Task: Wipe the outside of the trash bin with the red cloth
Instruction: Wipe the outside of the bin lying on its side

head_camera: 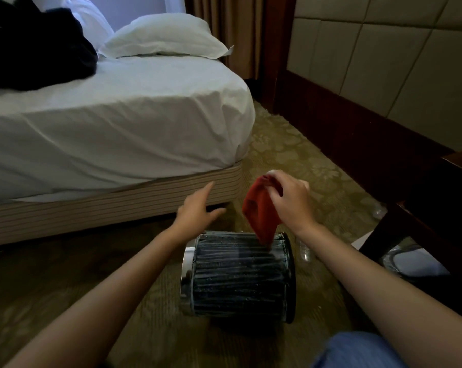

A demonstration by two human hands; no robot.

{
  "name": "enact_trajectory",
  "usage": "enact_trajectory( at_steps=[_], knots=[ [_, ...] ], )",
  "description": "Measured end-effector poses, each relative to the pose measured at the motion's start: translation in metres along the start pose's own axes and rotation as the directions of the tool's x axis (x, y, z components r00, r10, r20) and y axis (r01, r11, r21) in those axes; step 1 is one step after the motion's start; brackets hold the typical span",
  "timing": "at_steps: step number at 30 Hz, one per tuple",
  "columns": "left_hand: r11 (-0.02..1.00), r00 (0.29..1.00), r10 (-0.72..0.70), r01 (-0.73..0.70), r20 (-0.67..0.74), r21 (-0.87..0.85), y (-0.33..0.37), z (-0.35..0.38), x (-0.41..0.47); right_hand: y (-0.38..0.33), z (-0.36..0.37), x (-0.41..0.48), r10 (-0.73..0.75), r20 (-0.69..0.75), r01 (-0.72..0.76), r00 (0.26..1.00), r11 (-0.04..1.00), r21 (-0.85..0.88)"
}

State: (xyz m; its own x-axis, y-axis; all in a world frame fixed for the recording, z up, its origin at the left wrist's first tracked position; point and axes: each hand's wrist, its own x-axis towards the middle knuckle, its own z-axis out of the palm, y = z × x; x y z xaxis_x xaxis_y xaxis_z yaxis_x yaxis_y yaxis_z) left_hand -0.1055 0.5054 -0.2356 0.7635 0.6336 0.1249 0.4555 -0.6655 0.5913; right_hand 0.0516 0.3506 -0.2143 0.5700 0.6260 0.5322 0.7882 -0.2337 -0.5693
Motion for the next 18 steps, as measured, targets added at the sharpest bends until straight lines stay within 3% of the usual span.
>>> enact_trajectory(
  at_steps=[2,4,7,10,14,18],
  knots=[
    [0.983,0.987,0.161,-0.161,-0.010,-0.088,0.029,-0.003,0.006,-0.011,0.006,0.003,-0.081,0.031,0.081,0.996,0.996,0.022],
    [0.956,0.974,0.223,-0.212,0.032,-0.205,0.045,-0.004,0.009,-0.019,0.012,0.007,-0.163,0.067,0.162,0.984,0.987,0.021],
    [0.916,0.985,0.167,-0.138,0.046,-0.377,0.046,-0.014,0.011,-0.023,0.018,0.010,-0.227,0.093,0.231,0.969,0.972,-0.033],
    [0.905,0.989,0.092,-0.035,0.115,-0.424,0.032,-0.022,0.011,-0.021,0.024,0.009,-0.242,0.140,0.241,0.960,0.970,0.022],
    [0.924,0.988,0.068,-0.009,0.141,-0.383,0.030,-0.023,0.011,-0.021,0.032,0.012,-0.085,0.214,0.055,0.973,0.988,0.142],
    [0.932,0.998,0.060,-0.056,0.000,-0.357,0.037,-0.021,0.018,-0.023,0.037,0.013,0.134,0.150,-0.172,0.980,0.944,0.282]
  ],
)
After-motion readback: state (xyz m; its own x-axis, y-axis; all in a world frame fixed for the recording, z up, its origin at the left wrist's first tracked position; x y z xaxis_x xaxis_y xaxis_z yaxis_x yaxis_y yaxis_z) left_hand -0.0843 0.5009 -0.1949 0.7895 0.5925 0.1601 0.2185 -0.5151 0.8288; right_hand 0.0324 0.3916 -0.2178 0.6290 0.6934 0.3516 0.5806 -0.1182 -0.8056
